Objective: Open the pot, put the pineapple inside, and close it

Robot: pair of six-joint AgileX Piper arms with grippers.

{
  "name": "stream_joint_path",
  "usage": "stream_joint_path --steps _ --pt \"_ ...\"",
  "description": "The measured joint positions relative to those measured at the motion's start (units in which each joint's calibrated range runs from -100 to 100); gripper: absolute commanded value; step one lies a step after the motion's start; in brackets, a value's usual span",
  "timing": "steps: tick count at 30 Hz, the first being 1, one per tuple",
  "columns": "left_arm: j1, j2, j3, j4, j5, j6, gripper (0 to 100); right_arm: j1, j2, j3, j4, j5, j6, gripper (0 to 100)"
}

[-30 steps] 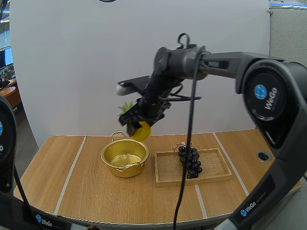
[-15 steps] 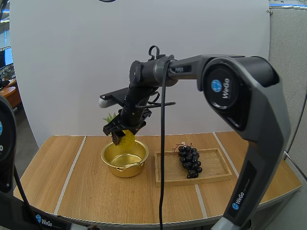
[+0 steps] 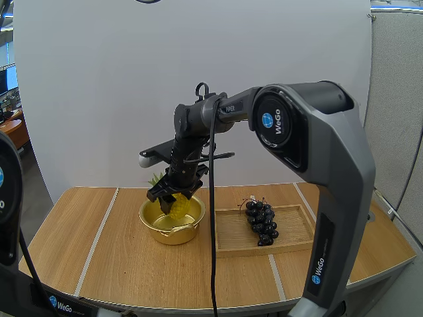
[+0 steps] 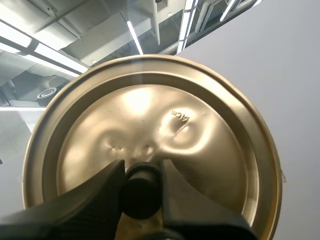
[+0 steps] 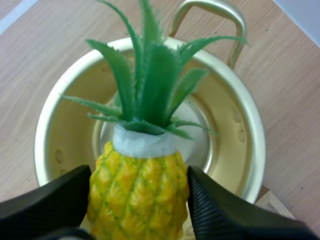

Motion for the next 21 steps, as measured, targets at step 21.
stream_joint_path --steps 21 --pt "0.00 0.00 0.00 0.00 0.00 0.00 0 0.00 0.88 0.58 -1.37 1.48 0.00 0"
